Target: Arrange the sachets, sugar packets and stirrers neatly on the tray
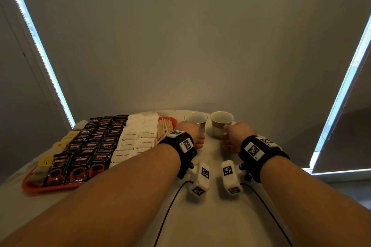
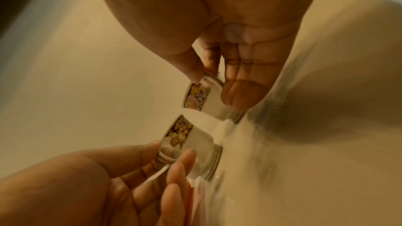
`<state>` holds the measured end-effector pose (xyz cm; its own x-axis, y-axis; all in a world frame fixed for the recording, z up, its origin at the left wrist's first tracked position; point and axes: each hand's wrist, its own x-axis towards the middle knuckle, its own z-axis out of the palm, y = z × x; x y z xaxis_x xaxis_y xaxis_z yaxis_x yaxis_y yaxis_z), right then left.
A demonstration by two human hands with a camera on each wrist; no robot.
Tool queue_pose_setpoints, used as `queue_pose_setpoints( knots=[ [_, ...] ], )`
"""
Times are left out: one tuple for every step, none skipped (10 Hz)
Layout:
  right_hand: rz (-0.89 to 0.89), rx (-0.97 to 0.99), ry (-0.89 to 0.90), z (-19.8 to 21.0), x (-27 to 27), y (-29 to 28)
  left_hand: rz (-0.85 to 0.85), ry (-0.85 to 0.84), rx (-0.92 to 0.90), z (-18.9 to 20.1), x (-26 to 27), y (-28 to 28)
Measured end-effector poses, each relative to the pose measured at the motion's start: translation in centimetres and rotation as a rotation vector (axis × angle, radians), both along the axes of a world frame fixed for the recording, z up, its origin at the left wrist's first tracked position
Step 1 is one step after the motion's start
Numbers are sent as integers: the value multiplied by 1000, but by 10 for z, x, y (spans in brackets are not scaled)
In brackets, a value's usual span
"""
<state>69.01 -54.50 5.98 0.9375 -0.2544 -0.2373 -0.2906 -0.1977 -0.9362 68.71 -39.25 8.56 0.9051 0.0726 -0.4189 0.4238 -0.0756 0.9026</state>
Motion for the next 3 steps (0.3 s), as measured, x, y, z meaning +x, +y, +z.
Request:
queue_pose_setpoints(
  knots=[
    [2,-6,4,2,0,2,-27,-4,6,0,-1,3],
    [-15,-39,10,0,4,4,-17,-54,21,-2,-2,6],
    [-55,-47,19,2,1,6,-4,-97,22,-3,-7,10]
  ],
)
